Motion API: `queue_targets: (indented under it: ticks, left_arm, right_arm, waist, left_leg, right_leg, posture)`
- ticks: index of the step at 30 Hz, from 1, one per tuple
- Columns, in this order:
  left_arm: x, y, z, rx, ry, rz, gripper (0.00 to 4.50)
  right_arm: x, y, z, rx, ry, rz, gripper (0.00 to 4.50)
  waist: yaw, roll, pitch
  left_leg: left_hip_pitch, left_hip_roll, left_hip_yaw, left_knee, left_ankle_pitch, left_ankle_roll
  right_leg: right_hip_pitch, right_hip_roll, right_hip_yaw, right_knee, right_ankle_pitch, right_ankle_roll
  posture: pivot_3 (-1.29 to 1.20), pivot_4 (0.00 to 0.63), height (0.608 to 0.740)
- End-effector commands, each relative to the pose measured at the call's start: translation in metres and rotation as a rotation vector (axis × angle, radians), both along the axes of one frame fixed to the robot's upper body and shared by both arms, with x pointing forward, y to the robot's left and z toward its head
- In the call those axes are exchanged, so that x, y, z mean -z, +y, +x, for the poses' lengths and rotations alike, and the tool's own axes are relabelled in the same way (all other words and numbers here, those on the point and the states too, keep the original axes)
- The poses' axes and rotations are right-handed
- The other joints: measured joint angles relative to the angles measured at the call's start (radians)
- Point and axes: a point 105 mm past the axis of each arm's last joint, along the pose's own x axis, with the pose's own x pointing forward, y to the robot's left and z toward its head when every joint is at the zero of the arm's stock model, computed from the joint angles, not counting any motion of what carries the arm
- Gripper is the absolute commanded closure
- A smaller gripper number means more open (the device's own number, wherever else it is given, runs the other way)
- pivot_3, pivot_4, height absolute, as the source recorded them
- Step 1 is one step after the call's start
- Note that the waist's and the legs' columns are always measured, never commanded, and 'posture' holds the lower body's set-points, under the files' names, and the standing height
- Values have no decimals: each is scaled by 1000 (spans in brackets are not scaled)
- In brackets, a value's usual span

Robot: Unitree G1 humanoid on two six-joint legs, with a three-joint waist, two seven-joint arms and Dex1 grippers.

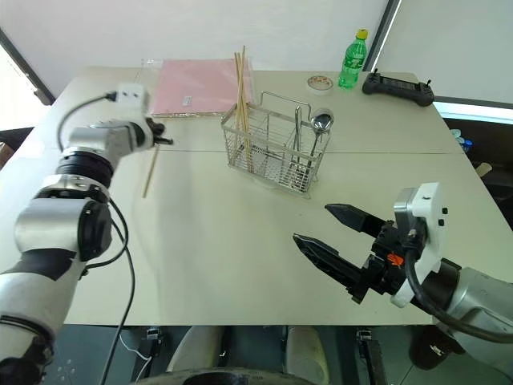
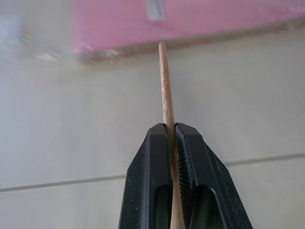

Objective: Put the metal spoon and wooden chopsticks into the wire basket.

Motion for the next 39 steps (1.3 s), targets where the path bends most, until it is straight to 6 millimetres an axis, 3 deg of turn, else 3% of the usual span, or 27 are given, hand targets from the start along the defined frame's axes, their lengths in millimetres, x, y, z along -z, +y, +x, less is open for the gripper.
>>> queue_targets:
  ticks: [1,3,6,10,14,20,29,32,39]
  left_arm:
    - [-111,-2,-3,10,-463,-111,4450]
    - [-155,-10,-17,70,-675,-244,4450]
    - [-195,-26,-38,154,-878,-371,4450]
    - [-216,-69,-54,319,-957,-466,4450]
    - [-212,-116,-59,450,-959,-499,4450]
    - [-175,-178,-62,629,-917,-432,4450]
    - [-155,-205,-65,678,-998,-299,4450]
    - [-151,-209,-65,686,-1009,-281,3400]
    - [-142,-211,-63,676,-988,-318,21]
  right_arm:
    - [-10,-4,3,-3,-40,-11,0]
    - [-14,-4,4,-10,-46,-3,0]
    - [-17,-4,3,-16,-46,4,0]
    - [-16,-5,5,-11,-37,-1,0]
    - [-19,-4,5,-5,-45,9,0]
    - [-22,-2,3,31,-63,30,0]
    - [-29,-1,-2,95,-79,80,0]
    - [-30,0,-3,101,-79,86,0]
    - [-35,-2,-1,116,-83,109,0]
  waist:
    - [4,0,0]
    - [6,-1,0]
    - [4,-1,0]
    - [2,0,-1]
    - [3,0,0]
    - [1,1,-1]
    - [2,1,-1]
    - [4,0,-1]
    - [3,0,-1]
  left_leg:
    - [0,0,0,0,0,0]
    - [-1,1,-1,0,0,0]
    - [-1,1,0,0,0,-1]
    - [0,-3,4,0,0,-1]
    - [0,-5,3,2,0,-1]
    - [1,-4,3,3,0,0]
    - [1,-1,1,3,0,0]
    - [0,-1,1,4,0,0]
    - [0,-1,1,5,0,0]
  right_leg:
    - [0,0,0,0,0,0]
    - [0,-1,0,0,0,0]
    - [1,-5,0,-1,-1,-2]
    - [2,-8,0,-1,0,0]
    - [3,-7,0,-1,0,0]
    - [4,-4,0,-1,-1,-2]
    - [3,0,0,-1,-2,-3]
    - [4,0,0,-1,-2,-3]
    - [4,0,0,-1,-2,-3]
  posture:
    - [0,150,721]
    - [0,150,721]
    - [0,150,721]
    - [0,150,721]
    - [0,150,721]
    - [0,150,721]
    - [0,150,721]
    - [0,150,721]
    - [0,150,721]
